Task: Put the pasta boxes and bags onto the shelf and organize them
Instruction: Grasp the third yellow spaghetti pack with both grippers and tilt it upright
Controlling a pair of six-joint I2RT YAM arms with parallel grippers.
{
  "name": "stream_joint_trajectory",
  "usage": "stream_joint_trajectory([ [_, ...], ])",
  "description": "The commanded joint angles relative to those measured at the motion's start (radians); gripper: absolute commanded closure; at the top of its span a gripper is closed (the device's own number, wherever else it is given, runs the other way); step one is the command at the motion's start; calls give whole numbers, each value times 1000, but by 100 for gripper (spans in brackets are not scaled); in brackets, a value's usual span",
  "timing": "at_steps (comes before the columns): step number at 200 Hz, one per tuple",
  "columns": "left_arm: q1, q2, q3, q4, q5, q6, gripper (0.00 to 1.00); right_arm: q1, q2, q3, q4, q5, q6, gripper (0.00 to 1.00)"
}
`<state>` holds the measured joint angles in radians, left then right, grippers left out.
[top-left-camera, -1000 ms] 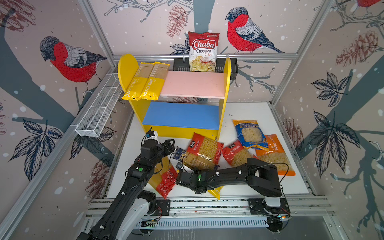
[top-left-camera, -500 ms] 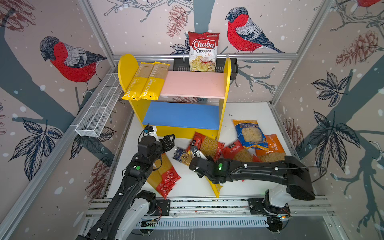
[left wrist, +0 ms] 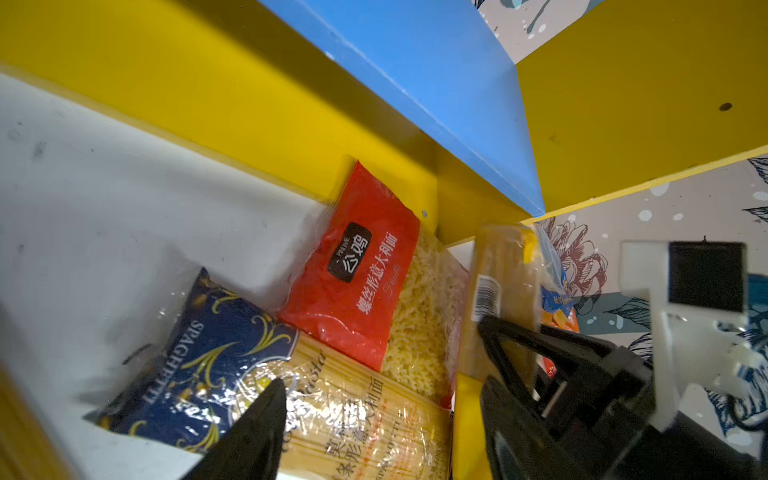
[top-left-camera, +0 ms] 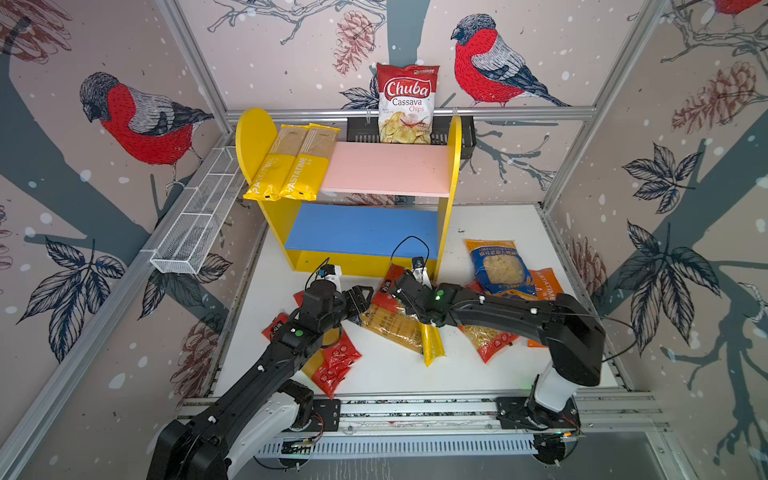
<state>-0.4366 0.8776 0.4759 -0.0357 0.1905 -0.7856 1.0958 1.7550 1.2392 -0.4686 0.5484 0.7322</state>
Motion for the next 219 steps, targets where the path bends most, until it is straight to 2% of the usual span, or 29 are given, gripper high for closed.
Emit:
stream_joint_trajectory([
  [1,-2,-3,-6,57,2,6,27,1,-2,8,109,-131,10,48],
  [17,-2,-5,-17,57,13,12,27,-23,-62,-60,175,-250,-11,40],
  [48,-24,18,-56,120,63,-16,27,-89,-217,-238,218,-400,-14,37],
  [99,-225,140,-100,294,52,-110,27,-288,-425,-581,375,-792,-24,34],
  [128,-264,235,-115,352,51,-131,31,-364,-465,-708,487,-930,-8,35],
  [169,-267,310,-118,400,70,-130,36,-361,-437,-773,627,-1063,39,42],
  [192,-266,358,-123,425,87,-141,41,-346,-464,-777,673,-1098,80,48],
  [219,-266,419,-125,484,131,-156,43,-324,-459,-775,743,-1118,130,49],
])
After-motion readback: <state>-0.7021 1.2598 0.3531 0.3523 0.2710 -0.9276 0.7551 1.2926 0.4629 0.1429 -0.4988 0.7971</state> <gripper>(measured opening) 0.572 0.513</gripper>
